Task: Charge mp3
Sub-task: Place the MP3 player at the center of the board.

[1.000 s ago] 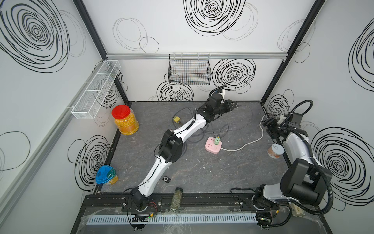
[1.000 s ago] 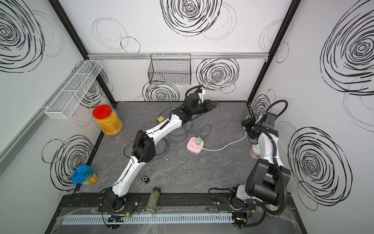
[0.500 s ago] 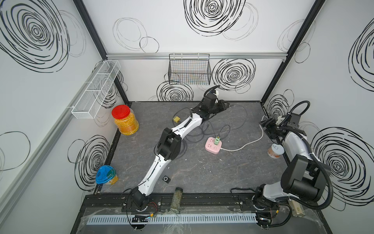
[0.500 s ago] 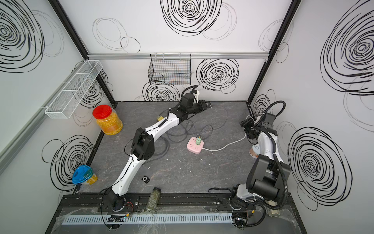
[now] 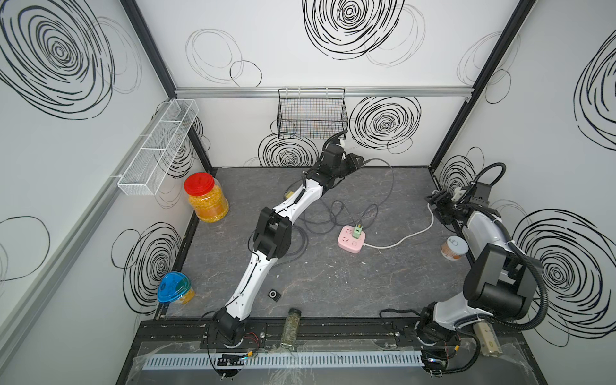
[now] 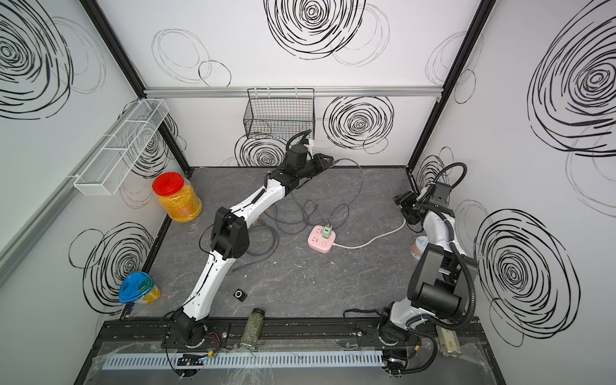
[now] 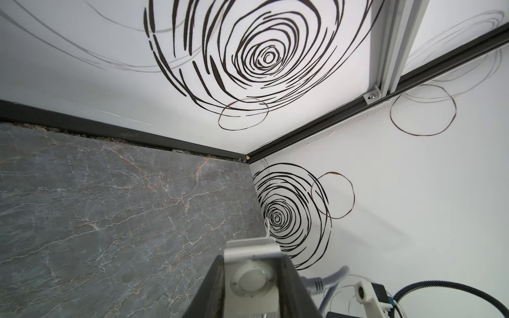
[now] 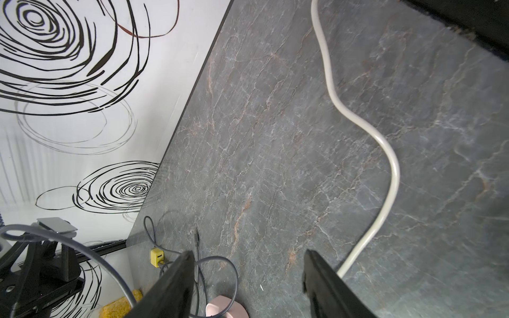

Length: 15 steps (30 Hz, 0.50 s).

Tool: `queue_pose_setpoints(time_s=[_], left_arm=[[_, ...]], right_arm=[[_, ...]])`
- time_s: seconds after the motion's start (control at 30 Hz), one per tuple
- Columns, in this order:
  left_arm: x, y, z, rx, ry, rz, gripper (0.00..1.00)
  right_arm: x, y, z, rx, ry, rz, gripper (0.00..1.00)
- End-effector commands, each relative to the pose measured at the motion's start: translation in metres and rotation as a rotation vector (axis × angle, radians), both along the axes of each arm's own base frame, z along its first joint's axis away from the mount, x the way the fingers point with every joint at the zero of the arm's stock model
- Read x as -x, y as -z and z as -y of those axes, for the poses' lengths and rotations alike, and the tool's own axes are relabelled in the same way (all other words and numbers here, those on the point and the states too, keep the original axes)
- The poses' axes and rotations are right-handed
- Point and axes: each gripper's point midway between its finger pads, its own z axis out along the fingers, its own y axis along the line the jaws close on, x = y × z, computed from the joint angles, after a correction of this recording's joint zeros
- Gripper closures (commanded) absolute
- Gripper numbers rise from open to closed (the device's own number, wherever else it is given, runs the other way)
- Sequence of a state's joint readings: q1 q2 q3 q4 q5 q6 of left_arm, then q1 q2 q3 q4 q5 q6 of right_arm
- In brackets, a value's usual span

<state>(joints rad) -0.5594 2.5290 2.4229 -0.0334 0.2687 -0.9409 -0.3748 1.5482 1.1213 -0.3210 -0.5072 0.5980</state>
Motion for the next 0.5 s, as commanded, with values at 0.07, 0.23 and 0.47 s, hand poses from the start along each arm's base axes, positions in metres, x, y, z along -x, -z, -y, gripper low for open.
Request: queue_pose_setpoints(time_s=[0.07,0.23,0.47], left_arm=[[-0.015,-0.123,-0.032,0.212,-0.078,0.259,0.71],[0.001,-0.141,-0.028,0.225,-0.024,0.269,0.72],[0.040,-0.185,-0.014,0.210,0.056,0.338,0.71]], right_arm=[[-0.020,-0.024,-0.012,-0.001,-0.041,0.067,0.34],[-0.023,-0.025,-0.028,0.005,-0.076,0.077,0.34],[-0.022,-0.028,-0.048,0.011,-0.120,0.091,0.34]])
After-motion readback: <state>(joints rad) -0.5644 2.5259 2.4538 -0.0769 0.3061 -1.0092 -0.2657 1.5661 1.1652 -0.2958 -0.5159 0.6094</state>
